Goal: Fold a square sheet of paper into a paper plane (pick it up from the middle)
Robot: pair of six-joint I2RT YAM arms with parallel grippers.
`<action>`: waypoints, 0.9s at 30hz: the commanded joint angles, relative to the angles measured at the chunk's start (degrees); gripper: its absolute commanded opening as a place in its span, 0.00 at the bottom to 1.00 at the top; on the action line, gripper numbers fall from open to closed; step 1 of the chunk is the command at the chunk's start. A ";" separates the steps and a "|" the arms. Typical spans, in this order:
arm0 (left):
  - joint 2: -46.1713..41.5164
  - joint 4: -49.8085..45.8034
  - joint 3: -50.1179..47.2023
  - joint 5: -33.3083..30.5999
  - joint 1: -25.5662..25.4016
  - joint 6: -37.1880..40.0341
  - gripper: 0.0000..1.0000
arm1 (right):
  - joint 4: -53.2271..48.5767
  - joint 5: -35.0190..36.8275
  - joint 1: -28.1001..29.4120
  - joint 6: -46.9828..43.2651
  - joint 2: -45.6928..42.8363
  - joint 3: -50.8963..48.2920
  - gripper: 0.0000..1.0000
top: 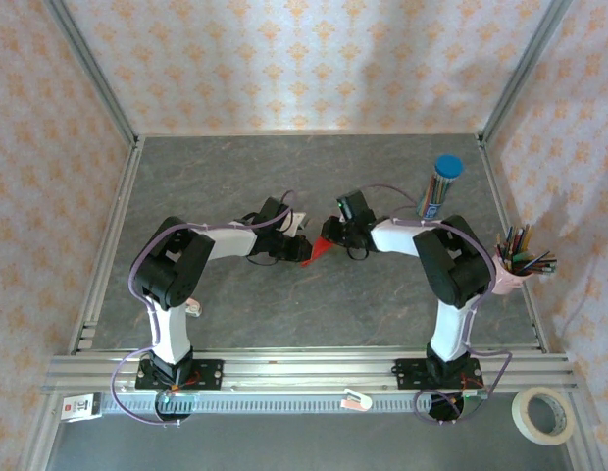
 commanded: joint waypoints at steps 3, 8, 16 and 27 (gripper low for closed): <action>-4.57 -4.60 2.00 -6.60 -0.86 -0.92 0.26 | -4.03 0.31 -0.92 -1.72 0.54 -4.69 0.27; -8.12 -4.82 3.05 -9.42 -0.91 -1.73 0.32 | -4.29 -1.03 -0.87 -2.75 0.80 -3.58 0.27; -4.41 -1.71 4.93 -0.70 -2.58 -0.98 0.22 | -4.48 -1.97 -1.07 -3.47 1.37 -2.81 0.24; 3.30 -1.80 9.24 5.04 -2.67 1.09 0.07 | -5.09 -5.89 -1.89 -7.24 2.08 -1.39 0.18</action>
